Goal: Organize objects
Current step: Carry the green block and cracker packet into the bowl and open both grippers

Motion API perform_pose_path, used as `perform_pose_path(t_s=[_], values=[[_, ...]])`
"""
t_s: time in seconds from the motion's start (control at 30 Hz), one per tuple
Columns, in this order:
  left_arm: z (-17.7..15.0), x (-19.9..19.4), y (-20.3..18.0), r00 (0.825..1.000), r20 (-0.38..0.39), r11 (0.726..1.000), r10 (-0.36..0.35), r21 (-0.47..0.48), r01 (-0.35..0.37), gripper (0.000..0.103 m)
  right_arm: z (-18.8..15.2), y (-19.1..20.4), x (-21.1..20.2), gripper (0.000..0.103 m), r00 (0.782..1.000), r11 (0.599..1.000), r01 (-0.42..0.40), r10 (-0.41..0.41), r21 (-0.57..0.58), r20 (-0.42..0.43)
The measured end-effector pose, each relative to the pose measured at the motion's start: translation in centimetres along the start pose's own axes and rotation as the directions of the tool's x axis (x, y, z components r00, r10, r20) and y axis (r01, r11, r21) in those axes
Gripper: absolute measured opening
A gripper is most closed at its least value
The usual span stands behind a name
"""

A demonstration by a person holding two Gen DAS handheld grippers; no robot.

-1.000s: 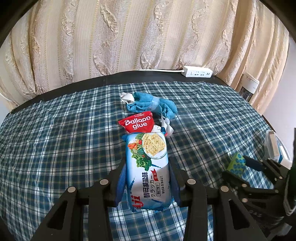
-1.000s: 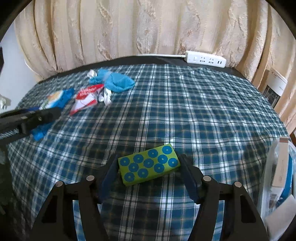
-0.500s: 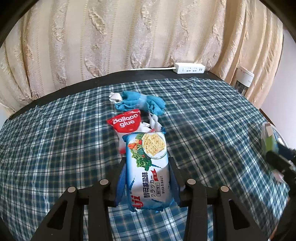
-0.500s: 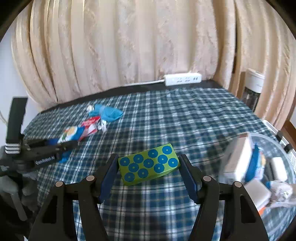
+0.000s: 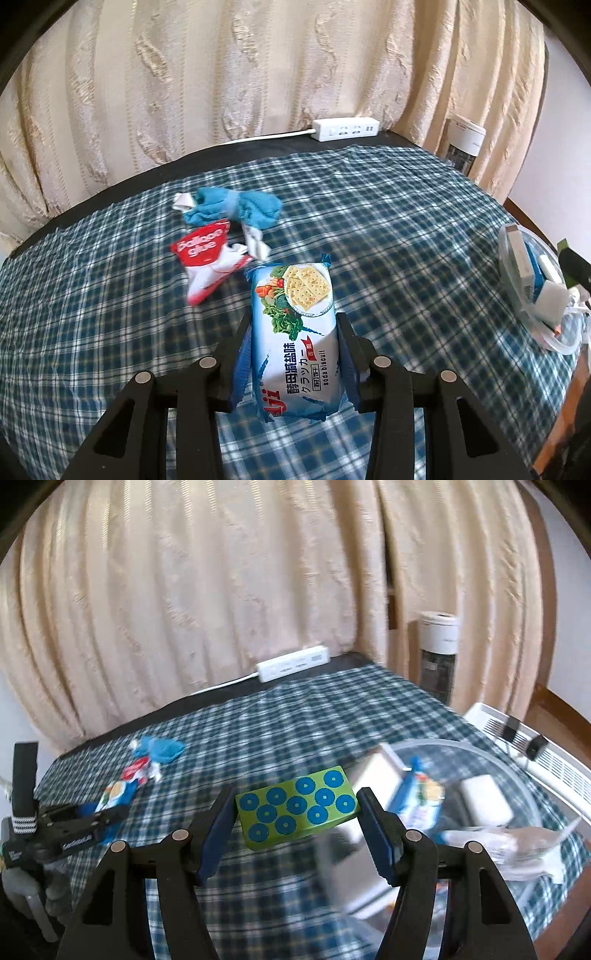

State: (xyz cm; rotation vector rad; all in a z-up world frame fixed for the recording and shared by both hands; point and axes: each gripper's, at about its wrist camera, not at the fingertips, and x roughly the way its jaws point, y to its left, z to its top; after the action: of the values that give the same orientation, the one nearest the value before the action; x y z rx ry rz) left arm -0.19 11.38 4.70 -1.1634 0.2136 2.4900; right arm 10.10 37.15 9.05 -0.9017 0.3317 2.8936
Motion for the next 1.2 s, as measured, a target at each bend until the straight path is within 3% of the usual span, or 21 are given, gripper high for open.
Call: perform_pose_path(t_s=[0.43,0.6,1.2], values=[[0.6,0.3,-4.1,1.0,-0.01,0.998,-0.022,0.052,0.023,0.044,0.7,-7.5,0.6,0.067,0.995,0.983,0.096,-0.099,0.154,0.01],[0.9,0.4,-5.2,1.0,-0.012,0.997,-0.025,0.067,0.026,0.044,0.4,-10.0,0.6,0.073,0.993,0.963,0.115,-0.12,0.245,0.006],[2.9,-0.1,-12.3,0.993,0.002,0.977,-0.115,0.179,0.113,0.044,0.8,-11.0,-2.4,0.076,0.989,0.961,0.07,-0.102,0.269,0.11]])
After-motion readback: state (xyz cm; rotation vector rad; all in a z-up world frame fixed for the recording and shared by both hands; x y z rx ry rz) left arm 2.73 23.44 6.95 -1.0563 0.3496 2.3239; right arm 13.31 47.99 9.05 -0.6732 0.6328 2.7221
